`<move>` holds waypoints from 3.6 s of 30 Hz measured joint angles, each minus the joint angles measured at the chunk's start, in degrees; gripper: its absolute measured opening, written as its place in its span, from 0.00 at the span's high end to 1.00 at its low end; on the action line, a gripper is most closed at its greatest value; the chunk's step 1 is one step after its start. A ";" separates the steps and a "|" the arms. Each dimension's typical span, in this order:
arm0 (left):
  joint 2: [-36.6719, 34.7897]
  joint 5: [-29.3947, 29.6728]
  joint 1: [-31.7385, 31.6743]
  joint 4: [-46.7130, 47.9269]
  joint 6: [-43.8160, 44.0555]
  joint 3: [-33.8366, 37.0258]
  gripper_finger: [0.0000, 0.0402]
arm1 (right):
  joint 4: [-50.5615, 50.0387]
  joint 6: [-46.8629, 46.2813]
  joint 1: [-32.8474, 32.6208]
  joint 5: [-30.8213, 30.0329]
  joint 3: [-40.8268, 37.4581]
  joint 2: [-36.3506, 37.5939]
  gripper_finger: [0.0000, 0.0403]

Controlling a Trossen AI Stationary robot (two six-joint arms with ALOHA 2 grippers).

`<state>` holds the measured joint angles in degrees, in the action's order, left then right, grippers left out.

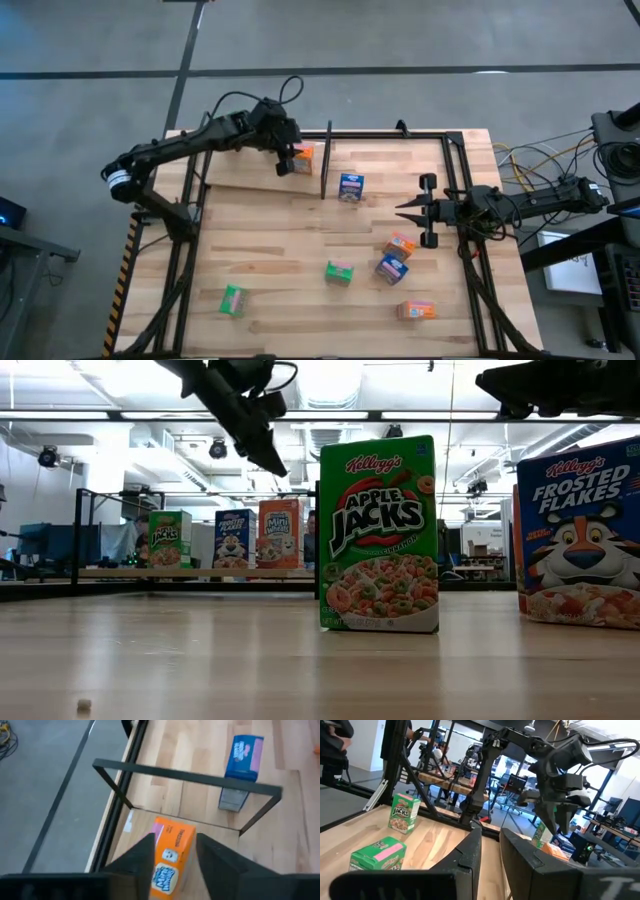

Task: Stack cereal on shelf
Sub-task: Put the top left orange cereal box on the shelf

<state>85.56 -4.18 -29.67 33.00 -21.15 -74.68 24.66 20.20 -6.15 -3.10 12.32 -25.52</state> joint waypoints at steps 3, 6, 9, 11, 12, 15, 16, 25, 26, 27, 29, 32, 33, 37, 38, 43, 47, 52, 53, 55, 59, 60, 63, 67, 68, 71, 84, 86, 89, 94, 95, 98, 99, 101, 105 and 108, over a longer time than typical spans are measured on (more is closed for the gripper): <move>0.17 -0.17 -0.24 0.14 -1.27 0.71 0.53 | -0.27 -0.12 0.00 -0.02 0.00 0.00 0.84; 0.98 -0.49 -0.21 0.04 -2.32 0.99 0.42 | -0.37 -0.23 0.00 -0.02 0.00 -0.01 0.84; 2.36 -0.73 -0.17 -0.07 -2.45 1.06 0.34 | -0.37 -0.63 0.00 0.00 0.00 -0.02 0.84; 3.28 -0.71 -0.17 -0.31 -2.93 1.06 0.30 | -0.39 -0.73 0.06 0.00 0.00 -0.02 0.84; 3.69 -0.70 -0.19 -0.35 -3.27 1.06 0.29 | -0.39 -0.73 0.08 0.00 0.02 -0.02 0.84; 4.86 -0.67 -0.22 -0.45 -3.88 1.06 0.27 | -0.48 -0.73 0.20 0.00 0.00 -0.02 0.84; 5.22 -0.67 -0.22 -0.51 -3.89 1.06 0.27 | -0.50 -0.73 0.20 -0.02 0.00 -0.02 0.84; 7.52 0.00 -0.61 -1.53 -5.33 0.33 0.30 | -0.65 -0.73 0.20 -0.02 0.02 -0.02 0.84; 7.54 0.01 -0.61 -1.51 -5.34 0.33 0.30 | -0.69 -0.73 0.20 -0.02 0.00 -0.02 0.84; 7.47 -0.01 -0.61 -1.49 -5.33 0.33 0.31 | -0.68 -0.72 0.20 -0.02 0.00 0.00 0.84; 7.09 -0.05 -0.61 -1.30 -5.31 0.36 0.31 | -0.74 -0.72 0.21 -0.08 0.02 -0.02 0.84; 5.82 -0.23 -0.54 -0.57 -5.15 0.47 0.31 | -0.76 -0.72 0.20 -0.62 0.01 -0.01 0.84; 5.41 -0.19 -0.54 -0.62 -4.91 0.47 0.31 | -0.79 -0.74 0.20 -1.20 0.00 -0.02 0.84; 4.48 0.01 -0.54 -1.09 -3.85 0.47 0.29 | -1.28 -1.07 0.24 -1.75 0.02 -0.02 0.84; 4.48 0.02 -0.54 -1.03 -3.76 0.47 0.28 | -1.29 -1.08 0.24 -1.78 0.02 -0.02 0.84; 5.24 0.08 -0.72 -1.10 -4.21 0.47 0.24 | -1.26 -1.11 0.21 -1.79 0.02 -0.02 0.84; 6.10 0.11 -0.96 -1.47 -4.66 0.47 0.23 | -1.26 -1.11 0.22 -1.79 0.02 -0.02 0.84; 6.81 0.17 -1.06 -1.47 -5.35 0.47 0.24 | -1.26 -1.06 0.22 -1.77 0.02 -0.02 0.84; 6.89 0.17 -1.12 -1.49 -5.38 0.47 0.25 | -1.26 -1.06 0.22 -1.77 0.02 -0.02 0.84; 7.03 0.15 -1.27 -1.49 -5.38 0.47 0.26 | -1.29 -1.06 0.22 -1.77 0.02 -0.02 0.84; 7.45 0.21 -1.51 -1.49 -5.89 0.47 0.31 | -1.29 -1.06 0.21 -1.77 0.02 -0.02 0.84; 7.53 0.21 -1.51 -1.49 -6.12 0.47 0.32 | -1.29 -1.06 0.22 -1.77 0.02 -0.02 0.84; 8.16 0.21 -1.47 -1.49 -6.64 0.47 0.36 | -1.30 -1.08 0.22 -1.86 0.02 -0.02 0.84; 8.70 0.23 -1.46 -1.45 -6.86 0.47 0.41 | -1.31 -1.08 0.22 -1.88 0.02 -0.02 0.84; 8.72 0.24 -1.46 -1.45 -6.86 0.47 0.42 | -1.33 -1.08 0.22 -1.90 0.02 -0.02 0.84; 8.75 0.24 -1.46 -1.45 -7.09 0.47 0.45 | -1.35 -1.08 0.22 -1.98 0.02 -0.02 0.84; 8.76 0.30 -1.46 -1.48 -9.88 0.47 0.56 | -1.36 -1.08 0.21 -2.07 0.02 -0.02 0.84; 8.76 0.26 -1.46 -2.06 -9.90 0.47 0.56 | -1.37 -1.08 0.22 -2.07 0.02 -0.02 0.84; 8.76 0.24 -1.46 -3.71 -10.24 0.47 0.56 | -1.37 -1.08 0.21 -2.10 0.02 -0.02 0.84; 8.78 0.21 -1.61 -4.50 -12.04 0.02 0.56 | -1.45 -1.11 0.22 -3.00 0.02 -0.02 0.84; 8.86 0.21 -1.70 -4.54 -12.18 -0.42 0.56 | -1.47 -1.09 0.21 -3.01 0.02 -0.02 0.84; 8.91 0.08 -2.17 -4.53 -12.28 -2.15 0.56 | -1.48 -1.11 0.22 -3.01 0.02 -0.02 0.84; 8.97 0.00 -2.38 -4.53 -12.50 -2.87 0.56 | -1.48 -1.11 0.22 -3.01 0.02 -0.02 0.84; 9.36 -1.08 -2.99 -4.13 -13.02 -4.72 0.56 | -1.48 -1.11 0.21 -3.01 0.02 -0.02 0.84; 11.05 -2.78 -4.53 0.02 -13.20 -9.43 0.56 | -1.48 -1.13 0.22 -3.01 0.02 -0.02 0.84; 12.65 -4.22 -5.70 2.60 -13.54 -12.36 0.56 | -1.48 -1.13 0.22 -3.01 0.02 0.00 0.84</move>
<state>98.21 -8.40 -35.37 35.60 -34.69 -87.04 23.18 19.07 -5.93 -6.11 12.34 -25.52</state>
